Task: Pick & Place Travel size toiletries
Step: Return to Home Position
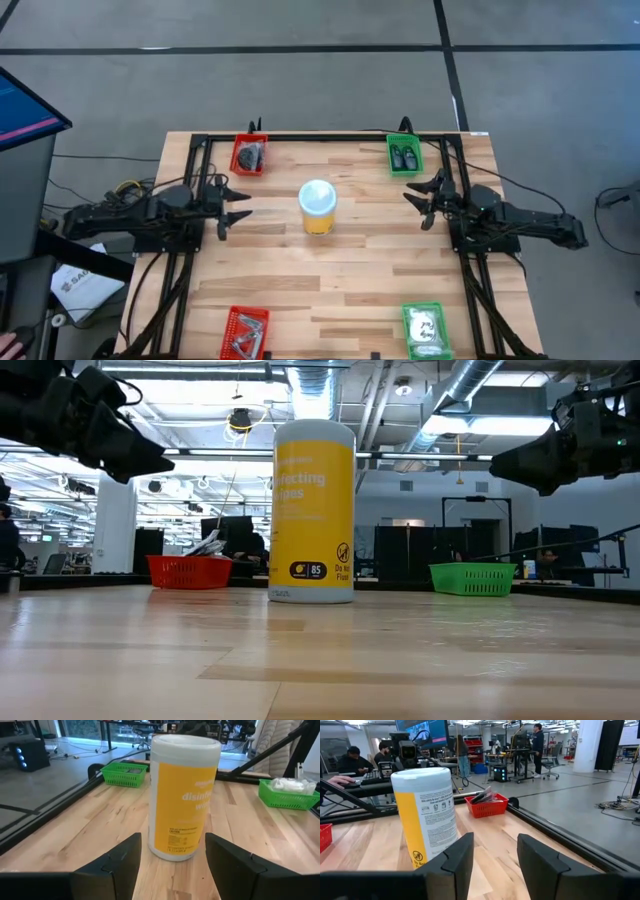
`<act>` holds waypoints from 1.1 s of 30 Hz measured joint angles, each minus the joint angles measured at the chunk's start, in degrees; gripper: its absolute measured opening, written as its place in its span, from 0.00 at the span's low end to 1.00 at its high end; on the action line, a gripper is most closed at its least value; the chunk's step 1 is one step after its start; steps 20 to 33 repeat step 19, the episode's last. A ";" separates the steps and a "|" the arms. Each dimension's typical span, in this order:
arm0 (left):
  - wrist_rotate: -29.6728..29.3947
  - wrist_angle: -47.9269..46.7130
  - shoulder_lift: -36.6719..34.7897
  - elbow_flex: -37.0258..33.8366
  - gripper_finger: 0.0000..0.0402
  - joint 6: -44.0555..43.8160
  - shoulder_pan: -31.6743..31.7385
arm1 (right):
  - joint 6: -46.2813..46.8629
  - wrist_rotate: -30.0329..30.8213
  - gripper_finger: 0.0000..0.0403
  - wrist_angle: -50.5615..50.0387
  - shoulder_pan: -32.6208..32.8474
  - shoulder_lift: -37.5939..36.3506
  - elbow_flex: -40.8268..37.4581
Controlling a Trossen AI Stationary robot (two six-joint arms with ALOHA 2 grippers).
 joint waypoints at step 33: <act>0.00 1.11 5.11 0.00 0.52 1.78 0.00 | 0.00 0.01 0.35 -0.01 0.00 0.00 0.00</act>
